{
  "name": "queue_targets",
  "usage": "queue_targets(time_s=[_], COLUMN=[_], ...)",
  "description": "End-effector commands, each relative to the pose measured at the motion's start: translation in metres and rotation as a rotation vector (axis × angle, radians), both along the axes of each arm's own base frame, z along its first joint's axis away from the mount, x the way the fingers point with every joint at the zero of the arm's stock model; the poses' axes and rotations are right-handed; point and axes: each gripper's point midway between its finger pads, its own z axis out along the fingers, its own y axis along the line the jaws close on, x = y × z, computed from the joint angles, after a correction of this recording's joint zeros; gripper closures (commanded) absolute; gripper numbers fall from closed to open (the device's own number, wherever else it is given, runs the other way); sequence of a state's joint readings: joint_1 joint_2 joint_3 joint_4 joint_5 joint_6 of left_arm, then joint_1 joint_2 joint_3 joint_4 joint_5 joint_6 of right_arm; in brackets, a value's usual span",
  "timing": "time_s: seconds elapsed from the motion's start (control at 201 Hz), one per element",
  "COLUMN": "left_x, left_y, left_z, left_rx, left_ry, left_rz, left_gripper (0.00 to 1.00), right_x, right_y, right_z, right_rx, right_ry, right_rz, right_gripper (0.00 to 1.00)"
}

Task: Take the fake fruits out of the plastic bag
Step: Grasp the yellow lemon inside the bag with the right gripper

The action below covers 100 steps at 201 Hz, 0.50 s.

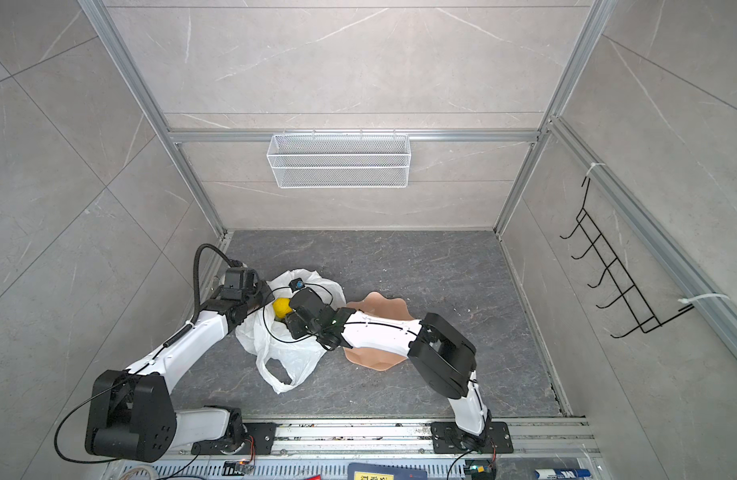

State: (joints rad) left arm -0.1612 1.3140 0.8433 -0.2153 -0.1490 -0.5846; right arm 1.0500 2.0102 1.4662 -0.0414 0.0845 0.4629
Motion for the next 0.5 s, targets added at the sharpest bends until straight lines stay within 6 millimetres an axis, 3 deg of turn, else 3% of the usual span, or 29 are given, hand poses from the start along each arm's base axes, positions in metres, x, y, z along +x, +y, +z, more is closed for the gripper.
queue_targets(time_s=[0.0, 0.269, 0.493], left_x=[0.015, 0.017, 0.008], left_y=[-0.011, -0.009, 0.01], left_z=[0.019, 0.003, -0.013], left_rx=[-0.043, -0.016, 0.084], left_ry=[-0.053, 0.004, 0.039], left_rz=[-0.021, -0.014, 0.028], left_gripper=[0.94, 0.94, 0.93], right_x=[0.024, 0.064, 0.063], right_y=[0.004, 0.011, 0.032], right_z=[-0.007, -0.037, -0.041], right_rx=[0.011, 0.009, 0.059], right_ry=[0.027, 0.08, 0.125], right_rz=[-0.064, -0.15, -0.082], right_gripper=[0.53, 0.47, 0.34])
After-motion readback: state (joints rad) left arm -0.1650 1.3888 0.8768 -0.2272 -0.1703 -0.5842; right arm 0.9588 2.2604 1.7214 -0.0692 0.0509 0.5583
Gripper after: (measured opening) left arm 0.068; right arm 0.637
